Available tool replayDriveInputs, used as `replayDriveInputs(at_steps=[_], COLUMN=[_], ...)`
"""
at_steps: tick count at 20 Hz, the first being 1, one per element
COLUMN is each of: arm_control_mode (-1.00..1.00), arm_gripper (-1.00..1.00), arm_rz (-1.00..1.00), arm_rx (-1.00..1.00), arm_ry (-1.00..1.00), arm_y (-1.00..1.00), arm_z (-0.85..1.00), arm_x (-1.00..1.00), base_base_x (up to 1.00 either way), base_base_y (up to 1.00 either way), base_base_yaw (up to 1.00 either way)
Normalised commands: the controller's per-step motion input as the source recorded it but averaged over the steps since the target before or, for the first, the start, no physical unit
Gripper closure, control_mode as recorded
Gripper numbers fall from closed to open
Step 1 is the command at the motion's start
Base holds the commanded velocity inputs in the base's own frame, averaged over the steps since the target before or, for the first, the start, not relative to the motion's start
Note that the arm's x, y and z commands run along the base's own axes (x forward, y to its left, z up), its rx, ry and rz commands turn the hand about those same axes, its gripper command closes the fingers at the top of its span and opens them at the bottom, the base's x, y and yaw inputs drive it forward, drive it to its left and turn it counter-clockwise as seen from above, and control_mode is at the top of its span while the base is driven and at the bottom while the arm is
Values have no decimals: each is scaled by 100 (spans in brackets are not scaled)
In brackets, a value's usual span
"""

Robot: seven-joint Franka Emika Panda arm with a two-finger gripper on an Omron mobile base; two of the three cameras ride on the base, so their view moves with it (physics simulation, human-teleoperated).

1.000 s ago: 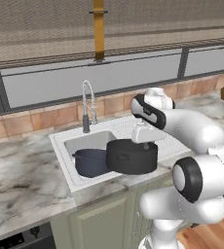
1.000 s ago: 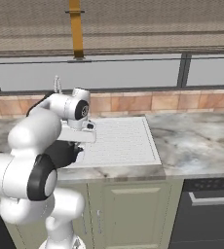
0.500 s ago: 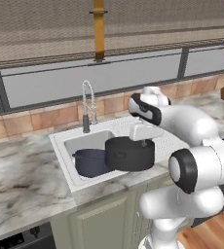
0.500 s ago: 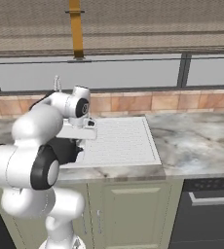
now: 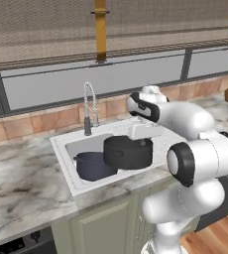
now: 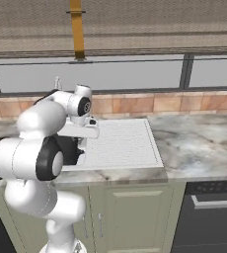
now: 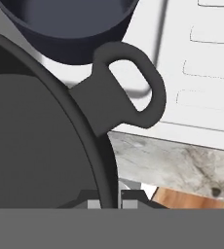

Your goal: Pick the pot and pot and place them in the sink. Then turn on the water.

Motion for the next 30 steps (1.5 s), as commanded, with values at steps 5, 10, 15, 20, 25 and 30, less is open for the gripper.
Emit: replayDriveInputs(at_steps=[5,10,15,20,25,30], arm_control_mode=[-100,-100,-100,-100,-100,-100], arm_gripper=[100,100,100,100,100,100], arm_rz=[-2,0,-1,-2,-5,-12], arm_rx=[-1,-4,-6,-5,-4,-3], arm_ry=[-9,-4,0,0,0,0], arm_y=[21,19,21,19,6,0], arm_z=[0,0,0,0,0,0], arm_x=[12,0,19,32,16,16], base_base_x=[0,0,0,0,0,0], base_base_y=[0,0,0,0,0,0], base_base_yaw=[0,0,0,0,0,0])
